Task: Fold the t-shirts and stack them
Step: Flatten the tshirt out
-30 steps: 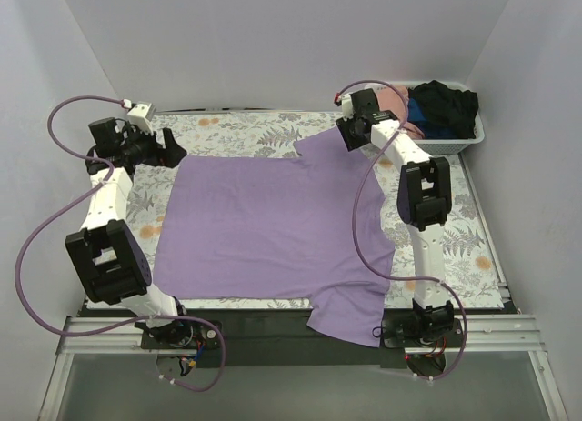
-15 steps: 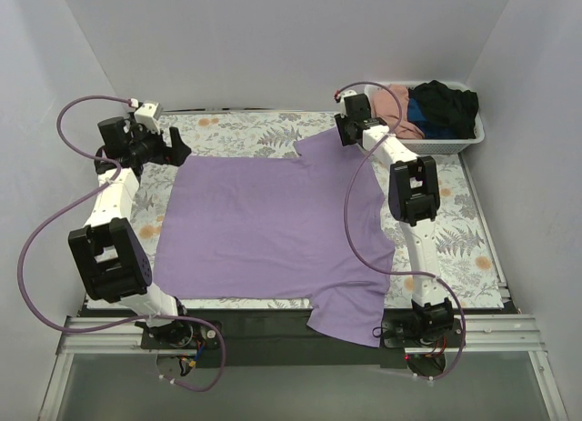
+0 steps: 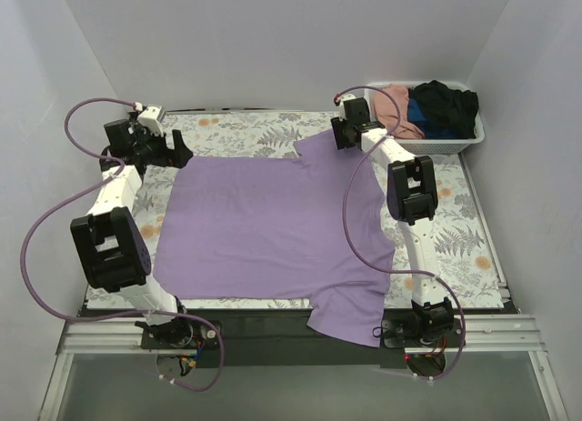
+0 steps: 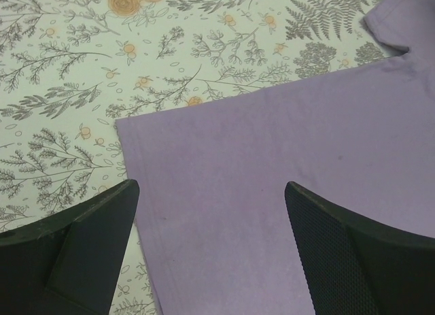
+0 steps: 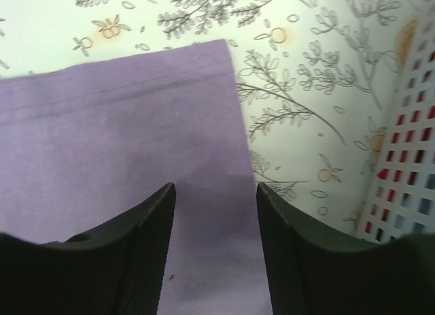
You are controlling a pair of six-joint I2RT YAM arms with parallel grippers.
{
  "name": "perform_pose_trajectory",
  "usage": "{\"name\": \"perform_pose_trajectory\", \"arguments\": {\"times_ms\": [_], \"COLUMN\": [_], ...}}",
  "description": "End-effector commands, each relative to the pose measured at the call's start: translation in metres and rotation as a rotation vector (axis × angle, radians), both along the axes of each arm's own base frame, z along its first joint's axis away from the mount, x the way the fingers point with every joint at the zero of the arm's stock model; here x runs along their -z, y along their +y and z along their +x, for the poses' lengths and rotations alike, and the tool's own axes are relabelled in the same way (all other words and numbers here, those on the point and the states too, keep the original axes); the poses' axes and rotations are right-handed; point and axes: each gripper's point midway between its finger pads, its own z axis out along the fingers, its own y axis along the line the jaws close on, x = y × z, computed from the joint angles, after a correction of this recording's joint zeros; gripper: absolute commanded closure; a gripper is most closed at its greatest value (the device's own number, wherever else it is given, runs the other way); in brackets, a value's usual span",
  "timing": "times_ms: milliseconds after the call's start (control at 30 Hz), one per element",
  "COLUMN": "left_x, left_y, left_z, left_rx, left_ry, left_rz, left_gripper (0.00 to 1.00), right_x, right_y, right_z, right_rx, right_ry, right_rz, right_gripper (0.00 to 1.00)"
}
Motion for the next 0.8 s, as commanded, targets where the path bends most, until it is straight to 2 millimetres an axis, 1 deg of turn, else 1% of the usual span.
{"name": "perform_pose_trajectory", "arguments": {"times_ms": [0,33,67,100,133,167,200,233,267,300,333,367,400,433,467,500,533,567,600,667,700,733,767], "left_x": [-0.003,0.015,0.025,0.035,0.045,0.065,0.073,0.072,0.09,0.095,0.096,0.101,0.116,0.122,0.121,0.135,0.139,0.144,0.152,0.165,0.169,0.172,0.175], "left_y": [0.003,0.005,-0.003,-0.001,-0.003,-0.005,-0.006,-0.004,-0.004,-0.004,0.0,0.002,0.004,0.01,0.014,0.018,0.025,0.028,0.032,0.038,0.043,0.047,0.056], "left_z": [0.013,0.016,0.019,0.021,0.021,0.023,0.023,0.029,0.031,0.033,0.041,0.044,0.046,0.048,0.054,0.052,0.052,0.049,0.045,0.034,0.03,0.027,0.022], "left_rx": [-0.013,-0.02,-0.005,-0.009,0.002,0.011,0.01,0.005,0.004,-0.005,-0.017,-0.031,-0.046,-0.071,-0.091,-0.106,-0.134,-0.144,-0.151,-0.161,-0.176,-0.186,-0.207], "left_ry": [-0.001,0.043,0.066,0.101,0.132,0.181,0.212,0.213,0.253,0.269,0.266,0.279,0.313,0.332,0.334,0.374,0.389,0.406,0.427,0.472,0.486,0.493,0.505], "left_rz": [0.031,0.046,0.071,0.118,0.128,0.124,0.114,0.109,0.099,0.092,0.101,0.102,0.098,0.111,0.122,0.13,0.158,0.171,0.184,0.218,0.232,0.245,0.253], "left_gripper": [0.12,0.12,0.14,0.16,0.22,0.25,0.28,0.32,0.39,0.43,0.46,0.5,0.51,0.53,0.56,0.6,0.62,0.63,0.65,0.67,0.67,0.68,0.68], "right_x": [-0.01,-0.009,-0.009,-0.009,-0.012,-0.014,-0.016,-0.018,-0.018,-0.019,-0.019,-0.016,-0.017,-0.017,-0.017,-0.018,-0.02,-0.02,-0.021,-0.026,-0.027,-0.032,-0.035], "right_y": [0.015,0.016,0.016,0.016,0.018,0.018,0.02,0.02,0.019,0.019,0.018,0.017,0.017,0.019,0.02,0.021,0.022,0.023,0.024,0.029,0.031,0.033,0.038], "right_z": [-0.005,-0.006,-0.007,-0.007,-0.008,-0.007,-0.006,-0.006,-0.006,-0.006,-0.005,-0.004,-0.004,-0.004,-0.005,-0.005,-0.005,-0.006,-0.006,-0.01,-0.011,-0.011,-0.013], "right_rx": [-0.067,-0.072,-0.078,-0.086,-0.097,-0.106,-0.112,-0.119,-0.119,-0.124,-0.122,-0.118,-0.12,-0.13,-0.133,-0.135,-0.142,-0.147,-0.156,-0.186,-0.197,-0.206,-0.226], "right_ry": [0.006,0.01,0.011,0.01,0.007,0.001,-0.006,-0.012,-0.014,-0.018,-0.022,-0.018,-0.02,-0.021,-0.021,-0.022,-0.023,-0.023,-0.024,-0.022,-0.021,-0.026,-0.025], "right_rz": [0.074,0.07,0.065,0.059,0.058,0.054,0.05,0.036,0.029,0.021,0.009,0.006,0.006,0.007,0.007,0.007,0.008,0.01,0.014,0.033,0.04,0.049,0.068], "right_gripper": [0.43,0.42,0.42,0.42,0.42,0.42,0.41,0.41,0.41,0.4,0.4,0.4,0.39,0.39,0.39,0.39,0.38,0.36,0.32,0.26,0.25,0.23,0.22]}}
